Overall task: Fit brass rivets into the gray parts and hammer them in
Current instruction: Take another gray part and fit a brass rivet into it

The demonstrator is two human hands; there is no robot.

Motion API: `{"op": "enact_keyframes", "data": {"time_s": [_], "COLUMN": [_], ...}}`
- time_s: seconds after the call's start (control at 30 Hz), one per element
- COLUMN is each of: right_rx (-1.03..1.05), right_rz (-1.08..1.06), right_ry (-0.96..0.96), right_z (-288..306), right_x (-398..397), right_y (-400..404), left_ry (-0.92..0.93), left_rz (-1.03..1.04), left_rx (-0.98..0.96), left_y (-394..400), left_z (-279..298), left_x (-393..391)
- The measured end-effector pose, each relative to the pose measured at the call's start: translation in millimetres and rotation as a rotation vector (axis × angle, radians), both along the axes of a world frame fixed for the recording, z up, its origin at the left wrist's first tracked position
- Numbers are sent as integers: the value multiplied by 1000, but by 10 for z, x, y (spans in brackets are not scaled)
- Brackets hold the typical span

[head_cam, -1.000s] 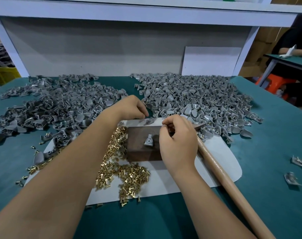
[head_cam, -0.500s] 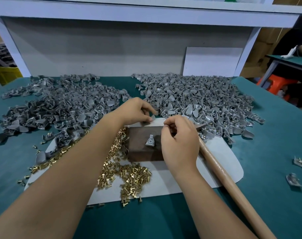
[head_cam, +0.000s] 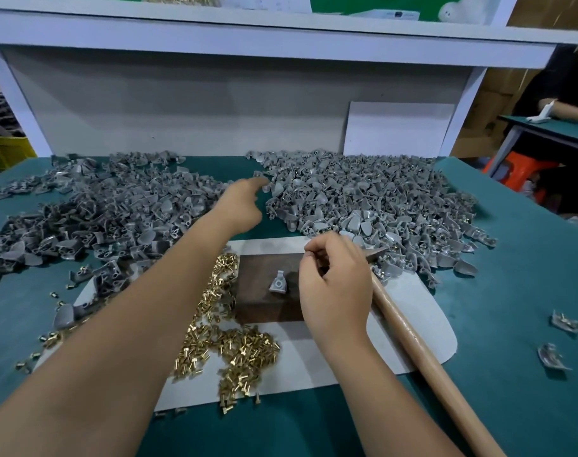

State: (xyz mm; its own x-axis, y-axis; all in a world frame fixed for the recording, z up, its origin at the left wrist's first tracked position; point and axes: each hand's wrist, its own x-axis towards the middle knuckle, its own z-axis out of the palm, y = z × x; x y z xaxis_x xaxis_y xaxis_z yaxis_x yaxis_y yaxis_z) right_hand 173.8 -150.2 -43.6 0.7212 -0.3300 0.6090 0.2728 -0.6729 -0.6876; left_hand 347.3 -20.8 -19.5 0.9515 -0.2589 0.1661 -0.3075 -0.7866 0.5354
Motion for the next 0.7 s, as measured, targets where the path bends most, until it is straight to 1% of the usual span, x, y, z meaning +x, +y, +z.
{"op": "enact_keyframes", "data": {"time_s": [0.03, 0.1, 0.2, 0.23, 0.33, 0.47, 0.57, 0.63, 0.7], "right_rx": [0, -3, -19, -24, -20, -8, -1, 13, 17], "right_rz": [0, -3, -16, -16, -8, -10, -8, -4, -3], "right_ry": [-1, 3, -2, -9, -27, -26, -8, 0, -5], "right_z": [0, -1, -7, -8, -15, -21, -27, -31, -32], "right_x": [4, 13, 32, 38, 45, 40, 43, 40, 35], "right_y": [-1, 0, 10, 14, 27, 32, 20, 12, 8], "left_ry": [57, 138, 161, 161, 230, 278, 244, 150, 65], "left_rz": [-32, -80, -129, -159, -289, -438, -447, -388, -330], "left_rx": [12, 99, 195, 184, 63, -78, -226, -206, -123], "left_y": [-69, -163, -297, -366, -536, -472, -350, -263, -184], "left_z": [-18, -58, -109, -128, -171, -181, -185, -173, -161], "left_x": [40, 123, 200, 203, 192, 198, 187, 205, 229]}}
